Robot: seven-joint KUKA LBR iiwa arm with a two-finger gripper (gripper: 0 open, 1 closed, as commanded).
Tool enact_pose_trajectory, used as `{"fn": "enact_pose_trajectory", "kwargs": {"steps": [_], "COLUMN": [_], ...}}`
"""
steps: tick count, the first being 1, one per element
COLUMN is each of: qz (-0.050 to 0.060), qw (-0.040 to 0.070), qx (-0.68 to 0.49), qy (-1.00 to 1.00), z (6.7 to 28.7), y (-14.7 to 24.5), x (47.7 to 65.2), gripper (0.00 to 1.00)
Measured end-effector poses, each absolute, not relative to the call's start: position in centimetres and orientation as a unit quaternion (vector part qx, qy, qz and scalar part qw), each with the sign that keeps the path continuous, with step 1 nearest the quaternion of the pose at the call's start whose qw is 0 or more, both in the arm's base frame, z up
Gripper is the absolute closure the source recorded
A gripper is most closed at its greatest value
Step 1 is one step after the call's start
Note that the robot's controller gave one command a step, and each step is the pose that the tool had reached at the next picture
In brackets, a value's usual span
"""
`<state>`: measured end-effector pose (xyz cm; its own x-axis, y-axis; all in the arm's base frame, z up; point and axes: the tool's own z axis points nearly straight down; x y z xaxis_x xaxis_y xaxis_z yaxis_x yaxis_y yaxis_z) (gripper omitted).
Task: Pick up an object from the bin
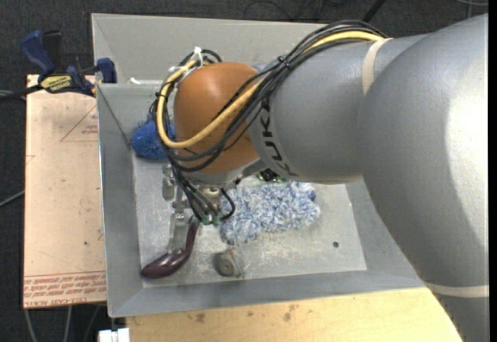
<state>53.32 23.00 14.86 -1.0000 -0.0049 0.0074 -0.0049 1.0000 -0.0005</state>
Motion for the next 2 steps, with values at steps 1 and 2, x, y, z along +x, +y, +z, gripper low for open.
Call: {"fn": "enact_pose_trajectory", "kwargs": {"steps": [1, 2], "qz": [-0.001, -0.002], "qw": [0.000, -0.003], "qx": [0.000, 0.034], "qy": [-1.000, -0.999], "z": [15.3, 12.7], "y": [22.9, 22.0], "x": [53.5, 52.1], "gripper": [0.00, 0.00]}}
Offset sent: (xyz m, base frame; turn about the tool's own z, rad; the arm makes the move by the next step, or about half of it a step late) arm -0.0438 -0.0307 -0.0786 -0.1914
